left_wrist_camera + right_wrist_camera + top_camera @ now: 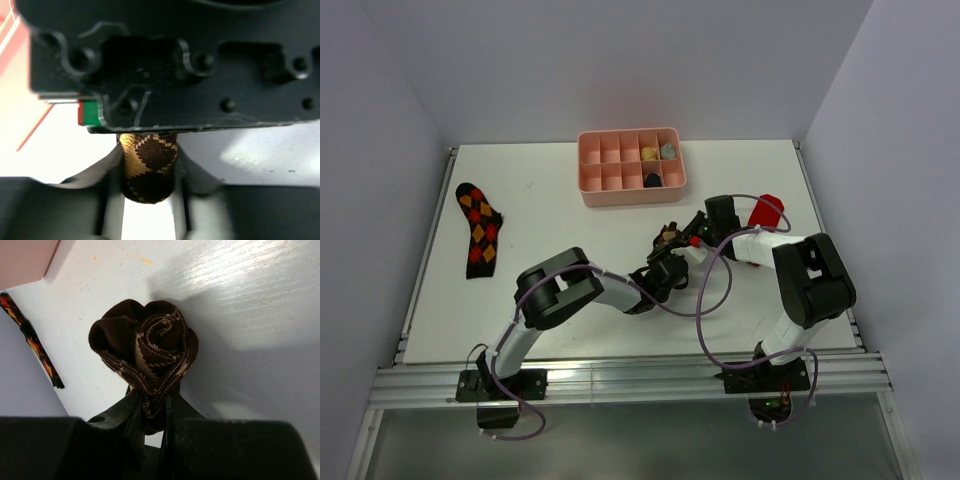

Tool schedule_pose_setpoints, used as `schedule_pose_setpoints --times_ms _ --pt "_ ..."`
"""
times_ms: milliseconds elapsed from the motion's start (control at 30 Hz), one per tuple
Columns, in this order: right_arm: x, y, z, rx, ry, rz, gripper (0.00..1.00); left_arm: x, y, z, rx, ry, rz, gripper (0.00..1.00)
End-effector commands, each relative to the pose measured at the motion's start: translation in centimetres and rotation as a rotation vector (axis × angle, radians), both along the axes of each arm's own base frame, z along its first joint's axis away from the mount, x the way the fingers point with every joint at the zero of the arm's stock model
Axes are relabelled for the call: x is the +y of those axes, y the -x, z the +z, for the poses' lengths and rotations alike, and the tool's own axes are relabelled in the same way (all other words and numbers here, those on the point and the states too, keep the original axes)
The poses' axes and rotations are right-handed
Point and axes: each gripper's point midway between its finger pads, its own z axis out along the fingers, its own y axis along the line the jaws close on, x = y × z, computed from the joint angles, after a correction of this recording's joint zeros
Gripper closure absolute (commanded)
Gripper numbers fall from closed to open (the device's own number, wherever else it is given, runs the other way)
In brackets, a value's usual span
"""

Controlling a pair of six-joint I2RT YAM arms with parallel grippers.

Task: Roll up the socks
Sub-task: Roll the sock at the center of the board.

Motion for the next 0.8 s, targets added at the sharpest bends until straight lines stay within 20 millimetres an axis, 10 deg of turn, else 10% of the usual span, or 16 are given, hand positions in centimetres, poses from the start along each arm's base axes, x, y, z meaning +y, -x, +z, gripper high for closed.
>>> schedule_pose_setpoints --times_ms 0,133,367,767 --pt "1.0 0.6 1.9 -0.006 -0.022 0.027 0.93 1.0 1.5 -4.5 0.169 -0.047 -0.029 0.72" --pt "1.0 0.0 3.1 -0.042 -0.029 0.024 0.69 1.5 2.0 -4.8 0.246 0.013 -0.027 0.98" --pt "0.4 -0.9 5.2 -0.114 -0.014 0.000 0.29 1.4 3.0 -5.2 0.396 0.123 -0.040 0.99" --pt "-1.1 -0.7 4.1 -0.177 -0.048 -0.080 0.13 1.9 2.3 -4.5 0.640 0.333 -0.049 0.99"
